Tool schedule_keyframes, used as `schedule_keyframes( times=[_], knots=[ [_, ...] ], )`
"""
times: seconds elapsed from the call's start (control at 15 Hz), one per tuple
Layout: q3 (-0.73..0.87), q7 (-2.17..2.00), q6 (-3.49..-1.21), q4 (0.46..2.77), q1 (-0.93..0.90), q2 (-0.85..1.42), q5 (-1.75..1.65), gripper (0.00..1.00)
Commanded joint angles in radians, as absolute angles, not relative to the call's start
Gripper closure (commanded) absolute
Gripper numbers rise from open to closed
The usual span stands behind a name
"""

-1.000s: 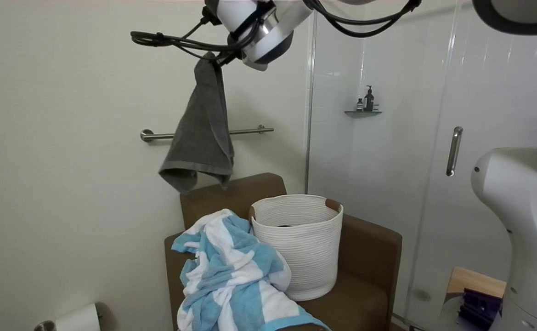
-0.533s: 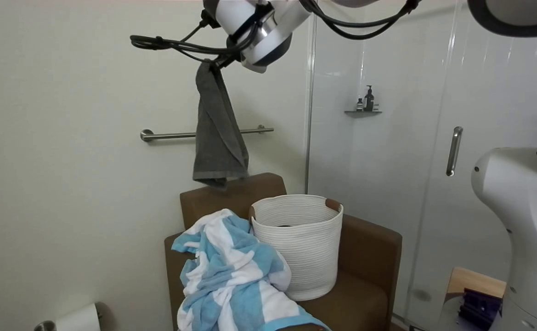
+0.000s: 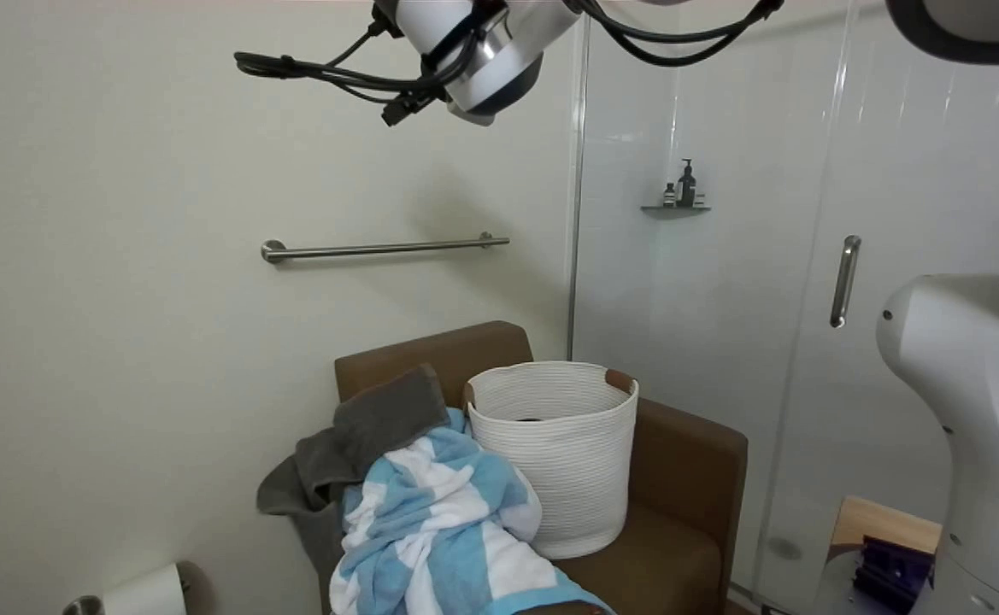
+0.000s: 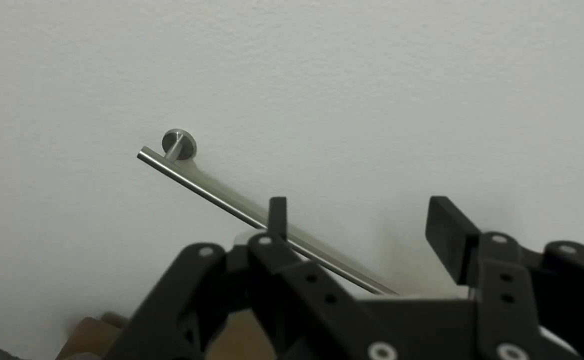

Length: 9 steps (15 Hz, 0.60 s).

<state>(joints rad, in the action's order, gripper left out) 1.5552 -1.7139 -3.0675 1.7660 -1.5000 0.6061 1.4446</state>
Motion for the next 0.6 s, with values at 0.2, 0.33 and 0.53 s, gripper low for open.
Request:
schedule_keyframes(
  times=[0.2, 0.33, 0.53],
  knots=[
    [1.618, -1.702, -2.947, 1.908, -1.631, 0.558, 1.391, 0.00],
    [1.604, -1.648, -2.899, 1.981, -1.666, 0.535, 1.419, 0.00],
    [1.542, -1.612, -2.943, 2.130, -1.723, 0.404, 1.326, 0.00]
  ],
)
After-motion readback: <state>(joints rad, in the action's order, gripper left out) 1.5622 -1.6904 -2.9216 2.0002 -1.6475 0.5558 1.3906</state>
